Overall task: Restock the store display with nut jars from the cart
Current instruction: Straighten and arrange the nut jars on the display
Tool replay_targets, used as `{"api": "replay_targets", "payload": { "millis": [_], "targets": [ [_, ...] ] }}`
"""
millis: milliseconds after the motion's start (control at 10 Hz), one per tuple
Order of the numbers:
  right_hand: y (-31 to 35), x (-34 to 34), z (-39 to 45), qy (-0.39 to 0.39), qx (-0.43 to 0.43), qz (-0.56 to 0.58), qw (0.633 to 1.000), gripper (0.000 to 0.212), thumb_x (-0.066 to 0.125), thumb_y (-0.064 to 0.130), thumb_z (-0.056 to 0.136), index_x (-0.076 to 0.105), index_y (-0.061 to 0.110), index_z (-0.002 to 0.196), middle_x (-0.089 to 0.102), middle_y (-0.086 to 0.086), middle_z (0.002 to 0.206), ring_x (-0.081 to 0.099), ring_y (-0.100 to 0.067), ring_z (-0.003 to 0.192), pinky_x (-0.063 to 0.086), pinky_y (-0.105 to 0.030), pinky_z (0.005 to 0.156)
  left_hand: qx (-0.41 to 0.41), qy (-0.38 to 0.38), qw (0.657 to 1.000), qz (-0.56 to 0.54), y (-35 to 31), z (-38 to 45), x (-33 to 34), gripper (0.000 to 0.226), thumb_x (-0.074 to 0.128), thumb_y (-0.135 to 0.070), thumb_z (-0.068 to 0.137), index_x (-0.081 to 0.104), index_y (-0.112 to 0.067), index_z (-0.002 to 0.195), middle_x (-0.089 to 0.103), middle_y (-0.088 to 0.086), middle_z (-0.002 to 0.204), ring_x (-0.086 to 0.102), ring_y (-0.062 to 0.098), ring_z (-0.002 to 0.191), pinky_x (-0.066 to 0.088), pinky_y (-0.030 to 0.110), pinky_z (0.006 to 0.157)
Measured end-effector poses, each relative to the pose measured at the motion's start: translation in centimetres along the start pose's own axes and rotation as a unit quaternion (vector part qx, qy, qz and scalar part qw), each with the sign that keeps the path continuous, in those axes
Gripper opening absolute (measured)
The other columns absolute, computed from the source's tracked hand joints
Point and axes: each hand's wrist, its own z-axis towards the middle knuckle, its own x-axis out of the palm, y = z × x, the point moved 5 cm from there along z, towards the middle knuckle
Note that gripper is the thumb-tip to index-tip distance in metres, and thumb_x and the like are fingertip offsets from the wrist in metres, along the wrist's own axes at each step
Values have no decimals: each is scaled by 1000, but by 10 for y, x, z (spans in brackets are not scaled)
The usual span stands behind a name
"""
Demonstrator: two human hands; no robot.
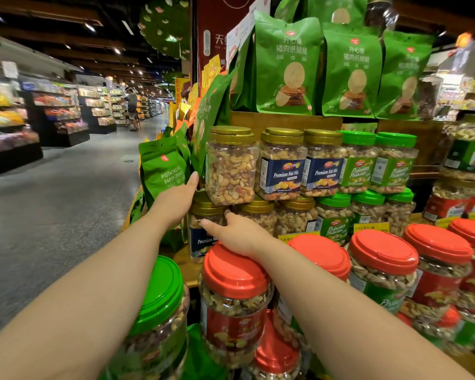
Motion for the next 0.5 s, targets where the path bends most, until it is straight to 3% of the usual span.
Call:
{"api": "replay_targets", "payload": {
  "millis": [100,200,300,400,500],
  "targets": [
    [-2,2,5,10,6,14,1000,93,34,72,98,10,10,162,22,-11,168,31,-32,150,31,-47,119,1,-13,1000,13,4,3,-3,87,20,-75,98,62,-7,132,64,20,130,60,40,120,49,55,103],
    [-2,2,6,6,8,28,1000,90,35,69,99,11,10,162,20,-10,168,28,-32,151,29,-47,121,3,-22,1000,18,2,-1,-3,78,20,-65,104,58,-6,136,62,21,132,58,40,121,47,54,105],
    [-2,1,5,0,6,36,999,86,36,66,101,17,8,161,27,-12,166,31,-32,149,32,-45,119,12,-45,998,44,-13,-14,-3,50,27,-28,112,27,-8,158,53,22,144,56,39,125,48,50,102],
    [-2,-3,4,-23,6,63,998,80,41,61,102,26,7,159,35,-12,162,34,-31,148,32,-42,117,28,-63,997,-24,-7,-6,-5,56,26,-14,110,8,-15,163,45,21,152,52,38,132,45,45,101],
    [-5,-7,1,-56,19,130,990,65,47,54,102,49,8,148,51,-12,150,46,-29,139,37,-39,112,55,-72,996,-22,-4,-3,-4,51,21,-26,112,17,-20,162,40,15,158,47,36,137,40,42,105]
  ]
}}
